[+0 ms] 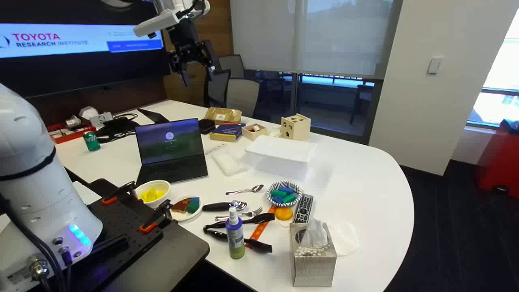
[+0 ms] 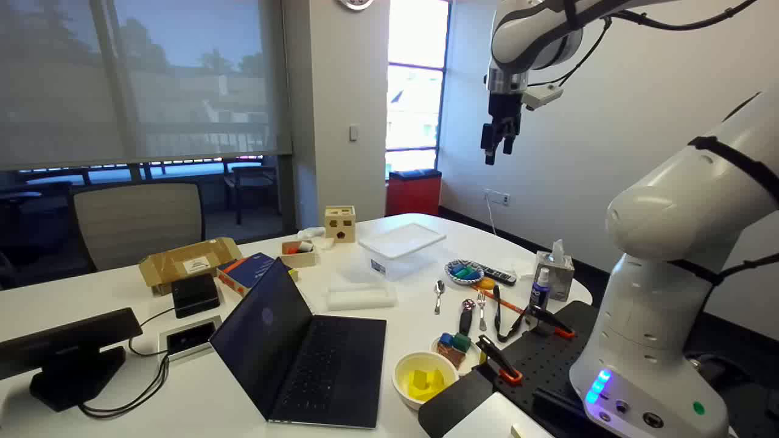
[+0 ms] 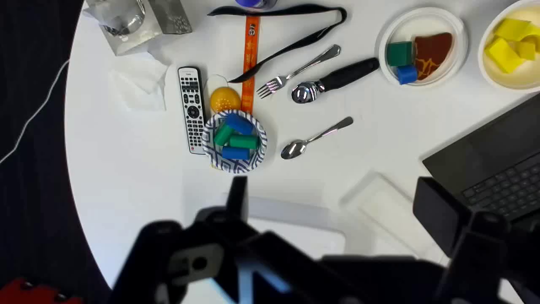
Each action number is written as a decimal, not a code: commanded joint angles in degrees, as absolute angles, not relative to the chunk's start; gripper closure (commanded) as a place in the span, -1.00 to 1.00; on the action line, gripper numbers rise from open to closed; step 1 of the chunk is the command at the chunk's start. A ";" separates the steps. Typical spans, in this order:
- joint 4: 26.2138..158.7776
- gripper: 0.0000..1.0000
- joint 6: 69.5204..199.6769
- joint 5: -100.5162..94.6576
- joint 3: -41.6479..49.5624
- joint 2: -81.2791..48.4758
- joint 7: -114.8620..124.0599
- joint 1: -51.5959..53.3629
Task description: Press a button in the top right corner of the laptop keyboard
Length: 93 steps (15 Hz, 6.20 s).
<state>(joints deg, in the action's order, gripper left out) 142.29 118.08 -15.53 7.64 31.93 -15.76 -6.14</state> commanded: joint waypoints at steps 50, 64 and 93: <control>72.73 1.00 143.78 -4.74 -11.90 -69.53 -14.32 10.92; 70.56 1.00 142.67 -5.19 -8.14 -71.16 -8.33 13.27; 74.34 1.00 141.27 -5.94 -8.17 -66.18 -7.75 13.11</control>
